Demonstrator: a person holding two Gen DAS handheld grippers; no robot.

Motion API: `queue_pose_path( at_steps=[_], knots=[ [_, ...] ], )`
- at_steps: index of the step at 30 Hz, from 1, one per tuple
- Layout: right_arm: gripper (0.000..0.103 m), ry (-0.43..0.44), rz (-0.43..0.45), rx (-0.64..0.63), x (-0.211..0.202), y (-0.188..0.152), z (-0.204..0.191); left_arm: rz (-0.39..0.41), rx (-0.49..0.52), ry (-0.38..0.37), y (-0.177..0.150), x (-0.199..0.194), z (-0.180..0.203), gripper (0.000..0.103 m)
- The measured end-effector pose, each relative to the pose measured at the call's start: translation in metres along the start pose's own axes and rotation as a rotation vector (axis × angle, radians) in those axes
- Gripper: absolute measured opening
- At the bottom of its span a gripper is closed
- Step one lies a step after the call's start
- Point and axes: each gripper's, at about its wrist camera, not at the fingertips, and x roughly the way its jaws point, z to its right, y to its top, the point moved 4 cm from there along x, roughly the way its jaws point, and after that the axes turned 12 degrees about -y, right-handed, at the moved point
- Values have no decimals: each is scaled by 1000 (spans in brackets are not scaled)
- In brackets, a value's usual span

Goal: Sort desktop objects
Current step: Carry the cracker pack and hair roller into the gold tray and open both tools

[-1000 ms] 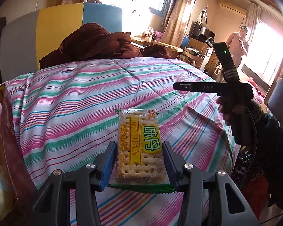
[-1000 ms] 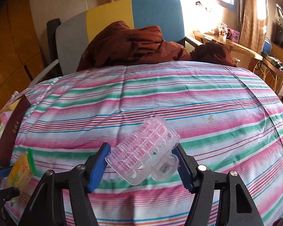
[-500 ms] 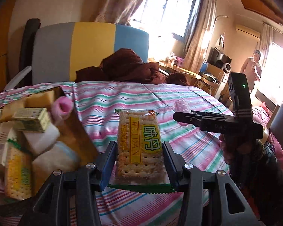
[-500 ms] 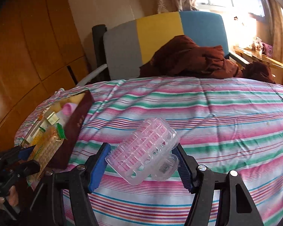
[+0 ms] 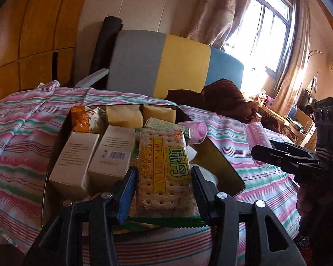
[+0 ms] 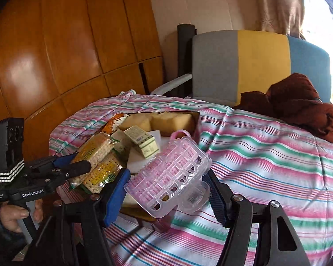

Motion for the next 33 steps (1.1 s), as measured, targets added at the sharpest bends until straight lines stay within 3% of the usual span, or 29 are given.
queue_pose_path(
  at_steps=[9,14,25,33],
  knots=[
    [68,-5,-84,-122,53,9,-32,-20,-6,14,-1,12,-12,50],
    [69,-7,-105,-105,67,7,-26,-29,-19,12,-3,17,-16,51],
    [74,8,-67,-48,50,4,-14,25,-29,20,0,-3,-17,55],
    [68,38,-58,-27,39,-6,-11,23,-3,10,-6,-10,-7,55]
  ],
)
